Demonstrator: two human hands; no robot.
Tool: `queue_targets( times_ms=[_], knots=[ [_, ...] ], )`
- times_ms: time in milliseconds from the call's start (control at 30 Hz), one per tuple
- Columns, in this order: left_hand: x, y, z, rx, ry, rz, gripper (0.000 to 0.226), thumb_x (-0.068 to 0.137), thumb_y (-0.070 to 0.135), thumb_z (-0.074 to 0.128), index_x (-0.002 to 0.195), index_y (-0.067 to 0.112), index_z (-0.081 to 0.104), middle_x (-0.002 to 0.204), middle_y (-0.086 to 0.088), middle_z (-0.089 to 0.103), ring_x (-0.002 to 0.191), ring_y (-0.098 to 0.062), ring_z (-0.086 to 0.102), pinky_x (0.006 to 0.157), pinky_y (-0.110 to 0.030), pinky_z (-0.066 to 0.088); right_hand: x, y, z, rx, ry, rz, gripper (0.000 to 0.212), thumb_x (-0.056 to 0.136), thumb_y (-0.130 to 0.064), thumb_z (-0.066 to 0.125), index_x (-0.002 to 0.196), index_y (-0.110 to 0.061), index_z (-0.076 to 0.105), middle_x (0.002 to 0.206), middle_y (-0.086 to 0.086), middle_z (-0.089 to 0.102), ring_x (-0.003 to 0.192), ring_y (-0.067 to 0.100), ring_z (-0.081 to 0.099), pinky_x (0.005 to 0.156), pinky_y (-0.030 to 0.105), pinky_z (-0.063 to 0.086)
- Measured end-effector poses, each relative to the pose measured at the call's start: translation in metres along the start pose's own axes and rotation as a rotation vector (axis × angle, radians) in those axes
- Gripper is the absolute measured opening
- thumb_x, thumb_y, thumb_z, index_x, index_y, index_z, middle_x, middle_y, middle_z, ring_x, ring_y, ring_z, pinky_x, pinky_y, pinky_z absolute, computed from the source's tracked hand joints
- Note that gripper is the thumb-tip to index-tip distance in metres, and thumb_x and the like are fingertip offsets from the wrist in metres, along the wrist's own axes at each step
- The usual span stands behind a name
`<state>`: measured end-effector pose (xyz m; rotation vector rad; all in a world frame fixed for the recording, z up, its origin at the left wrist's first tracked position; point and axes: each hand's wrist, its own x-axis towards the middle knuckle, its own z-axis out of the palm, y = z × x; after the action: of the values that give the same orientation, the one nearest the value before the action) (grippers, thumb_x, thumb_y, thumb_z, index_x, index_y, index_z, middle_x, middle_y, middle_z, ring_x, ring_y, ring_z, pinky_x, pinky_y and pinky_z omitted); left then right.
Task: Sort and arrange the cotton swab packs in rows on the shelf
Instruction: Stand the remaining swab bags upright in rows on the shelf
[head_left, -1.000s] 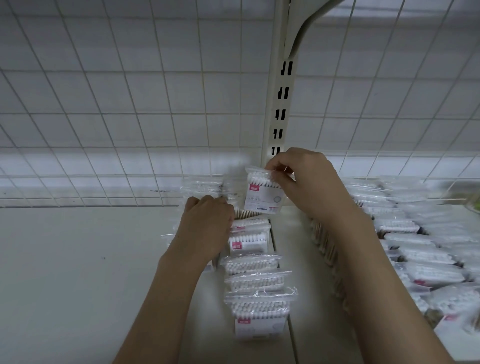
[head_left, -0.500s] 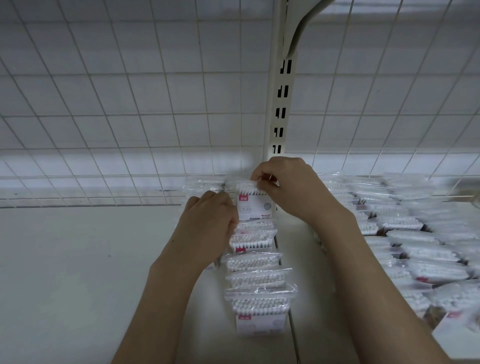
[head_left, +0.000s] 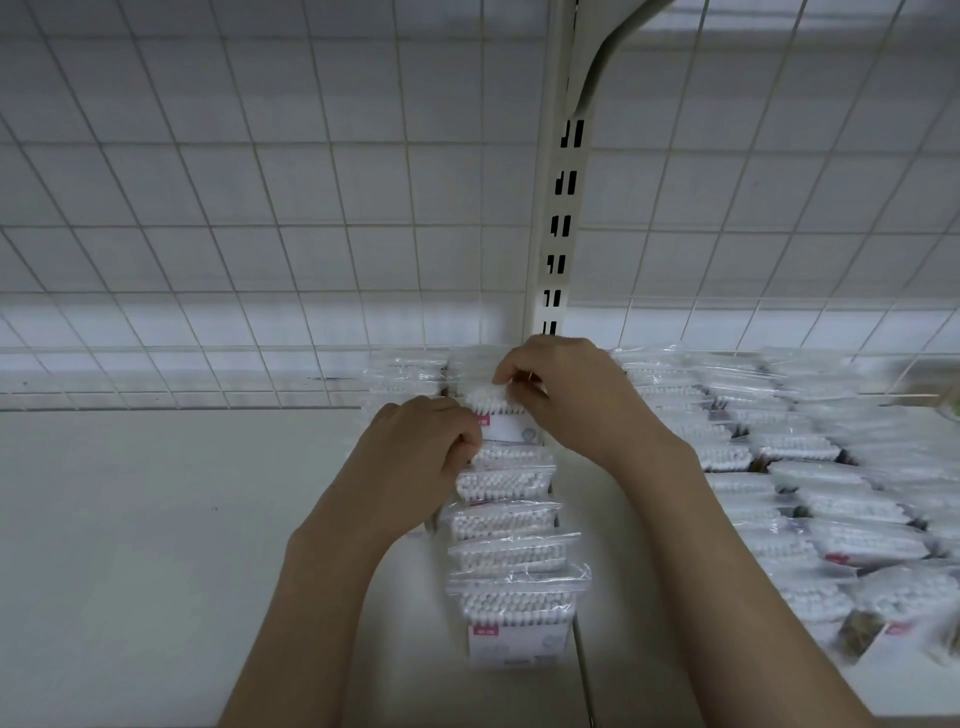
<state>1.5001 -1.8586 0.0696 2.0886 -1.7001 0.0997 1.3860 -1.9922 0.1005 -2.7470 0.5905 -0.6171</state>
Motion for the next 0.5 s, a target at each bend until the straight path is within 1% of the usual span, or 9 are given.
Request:
queue_targets(
  times_ms=[67, 133, 167, 233, 333, 433, 500],
  knots=[
    [0.0000, -0.0006, -0.0002, -0.026, 0.002, -0.016, 0.010, 0.089, 0.014, 0.055, 0.088, 0.017, 0.064, 0.089, 0.008, 0.063, 0.086, -0.010, 0.053, 0.078, -0.024, 0.036, -0.0020, 0.0013, 0.0050, -0.005, -0.125, 0.010, 0.024, 0.091, -0.009, 0.050, 0.104, -0.019, 0.068, 0.105, -0.001, 0.066, 0.095, 0.016, 0.060, 0.085, 0.032, 0.048],
    [0.0003, -0.0012, -0.0010, -0.043, -0.009, -0.031, 0.010, 0.089, 0.015, 0.055, 0.087, 0.018, 0.064, 0.088, 0.009, 0.062, 0.086, -0.009, 0.053, 0.079, -0.024, 0.035, -0.0045, 0.0021, 0.0094, 0.032, -0.204, 0.018, 0.027, 0.091, -0.006, 0.049, 0.105, -0.018, 0.069, 0.104, -0.001, 0.068, 0.094, 0.014, 0.061, 0.084, 0.023, 0.045],
    [0.0002, -0.0014, -0.0014, -0.050, -0.014, -0.036, 0.010, 0.088, 0.014, 0.056, 0.085, 0.019, 0.064, 0.087, 0.009, 0.062, 0.086, -0.009, 0.053, 0.080, -0.024, 0.035, -0.0057, 0.0022, 0.0104, 0.059, -0.211, 0.026, 0.028, 0.091, -0.005, 0.049, 0.104, -0.017, 0.069, 0.101, -0.001, 0.069, 0.092, 0.013, 0.061, 0.081, 0.019, 0.044],
    [-0.0002, -0.0021, -0.0028, -0.068, -0.017, -0.038, 0.009, 0.087, 0.015, 0.058, 0.082, 0.020, 0.064, 0.086, 0.012, 0.060, 0.085, -0.007, 0.051, 0.083, -0.026, 0.037, -0.0064, 0.0027, 0.0107, 0.104, -0.203, 0.038, 0.027, 0.090, -0.003, 0.050, 0.103, -0.015, 0.070, 0.098, 0.000, 0.070, 0.089, 0.013, 0.062, 0.080, 0.018, 0.044],
    [-0.0021, -0.0038, -0.0054, -0.069, -0.031, -0.050, 0.008, 0.087, 0.021, 0.060, 0.083, 0.025, 0.066, 0.095, 0.016, 0.053, 0.090, -0.005, 0.046, 0.087, -0.027, 0.035, -0.0071, 0.0030, 0.0101, 0.156, -0.200, 0.043, 0.026, 0.089, -0.001, 0.050, 0.101, -0.014, 0.070, 0.095, -0.001, 0.069, 0.086, 0.011, 0.061, 0.079, 0.017, 0.044],
    [-0.0046, -0.0062, -0.0071, -0.064, -0.039, -0.058, 0.008, 0.086, 0.023, 0.060, 0.082, 0.028, 0.065, 0.102, 0.017, 0.047, 0.092, -0.002, 0.044, 0.086, -0.025, 0.035, -0.0081, 0.0030, 0.0094, 0.192, -0.205, 0.043, 0.026, 0.088, -0.002, 0.051, 0.098, -0.015, 0.071, 0.091, -0.006, 0.067, 0.080, 0.006, 0.058, 0.076, 0.013, 0.041],
    [-0.0045, -0.0067, -0.0087, -0.082, -0.038, -0.069, 0.007, 0.086, 0.024, 0.060, 0.083, 0.027, 0.064, 0.104, 0.018, 0.045, 0.092, -0.003, 0.047, 0.084, -0.024, 0.037, -0.0073, 0.0041, 0.0089, 0.213, -0.208, 0.046, 0.025, 0.088, -0.002, 0.052, 0.095, -0.016, 0.071, 0.085, -0.010, 0.063, 0.075, 0.004, 0.056, 0.072, 0.012, 0.040]
  ],
)
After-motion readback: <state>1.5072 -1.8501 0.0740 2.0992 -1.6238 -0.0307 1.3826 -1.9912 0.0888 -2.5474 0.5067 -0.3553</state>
